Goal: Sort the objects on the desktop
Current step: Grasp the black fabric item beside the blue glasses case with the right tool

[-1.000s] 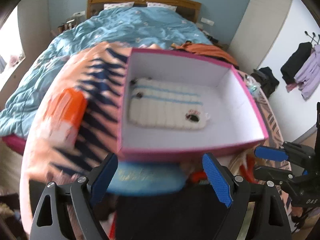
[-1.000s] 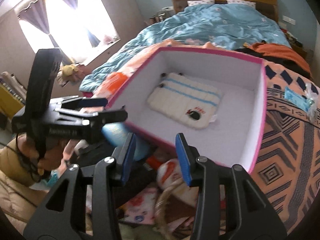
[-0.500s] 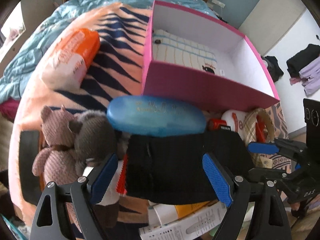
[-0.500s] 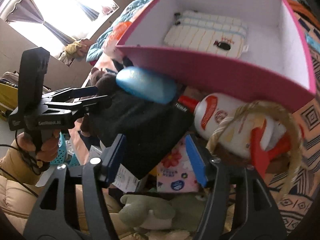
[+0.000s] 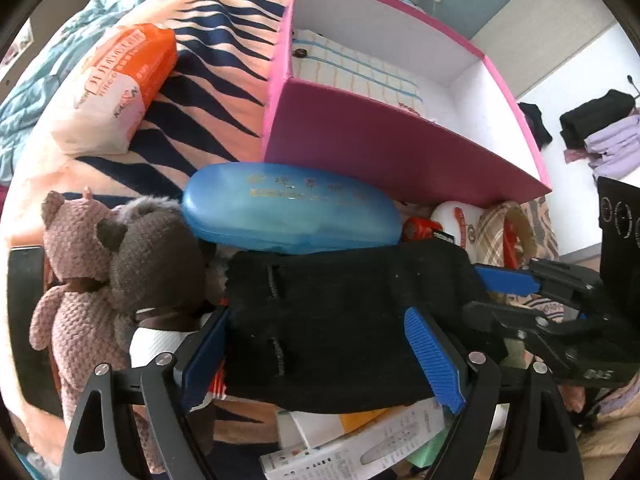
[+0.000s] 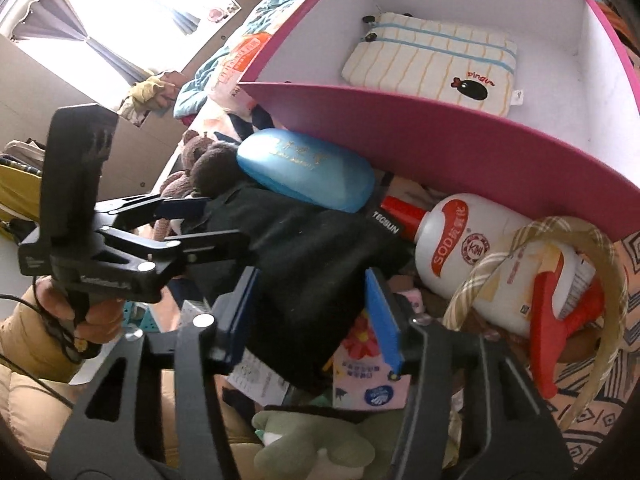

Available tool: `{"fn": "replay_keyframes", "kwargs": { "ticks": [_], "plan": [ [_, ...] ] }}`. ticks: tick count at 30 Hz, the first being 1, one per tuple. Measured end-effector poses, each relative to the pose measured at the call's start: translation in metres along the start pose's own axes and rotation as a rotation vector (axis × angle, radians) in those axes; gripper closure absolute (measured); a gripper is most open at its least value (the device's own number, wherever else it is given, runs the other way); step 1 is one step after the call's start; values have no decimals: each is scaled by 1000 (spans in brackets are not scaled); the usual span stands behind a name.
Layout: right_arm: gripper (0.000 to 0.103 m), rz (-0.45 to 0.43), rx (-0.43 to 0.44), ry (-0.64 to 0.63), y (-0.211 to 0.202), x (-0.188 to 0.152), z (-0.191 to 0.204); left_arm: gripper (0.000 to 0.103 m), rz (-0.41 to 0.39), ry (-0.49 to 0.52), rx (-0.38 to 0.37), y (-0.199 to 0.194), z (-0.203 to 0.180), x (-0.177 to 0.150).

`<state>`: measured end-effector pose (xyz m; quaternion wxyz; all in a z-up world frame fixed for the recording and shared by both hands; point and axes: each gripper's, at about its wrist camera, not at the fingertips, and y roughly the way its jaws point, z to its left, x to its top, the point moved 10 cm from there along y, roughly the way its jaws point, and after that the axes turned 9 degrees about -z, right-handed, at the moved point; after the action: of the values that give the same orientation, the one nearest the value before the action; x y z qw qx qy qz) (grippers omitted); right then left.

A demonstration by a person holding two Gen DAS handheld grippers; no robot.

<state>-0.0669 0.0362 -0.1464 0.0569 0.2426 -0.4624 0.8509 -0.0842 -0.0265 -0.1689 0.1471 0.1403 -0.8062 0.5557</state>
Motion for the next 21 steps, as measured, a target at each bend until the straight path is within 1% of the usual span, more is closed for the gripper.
{"fn": "replay_keyframes", "kwargs": {
  "ticks": [1, 2, 4, 7, 8, 9, 10, 13, 15, 17, 21],
  "plan": [
    [57, 0, -9, -6, 0, 0, -1, 23, 1, 0, 4, 1, 1, 0],
    [59, 1, -23, -16, 2, 0, -3, 25, 2, 5, 13, 1, 1, 1],
    [61, 4, -34, -36, 4, 0, -3, 25, 8, 8, 18, 3, 3, 1],
    [67, 7, -37, -47, 7, 0, -4, 35, 9, 14, 25, 2, 3, 2],
    [76, 8, -37, -50, 7, 0, -5, 40, 9, 13, 24, 2, 4, 3],
    [86, 10, -41, -58, 8, 0, -5, 41, 8, 9, 17, 1, 3, 4],
    [90, 8, -47, -67, 8, 0, -5, 41, 6, 4, 8, 0, 2, 5],
    [91, 0, -59, -91, 6, 2, -6, 48, -5, -3, -23, -5, -3, 8],
    [94, -22, -65, -108, -1, 6, -6, 50, -14, 6, -34, -7, -7, 10],
    [94, -43, -60, -124, -7, 10, -4, 59, -17, 10, -51, -8, -13, 11],
    [96, -76, -58, -154, -20, 16, -1, 62, -35, 29, -69, -11, -22, 15]
  ]
}}
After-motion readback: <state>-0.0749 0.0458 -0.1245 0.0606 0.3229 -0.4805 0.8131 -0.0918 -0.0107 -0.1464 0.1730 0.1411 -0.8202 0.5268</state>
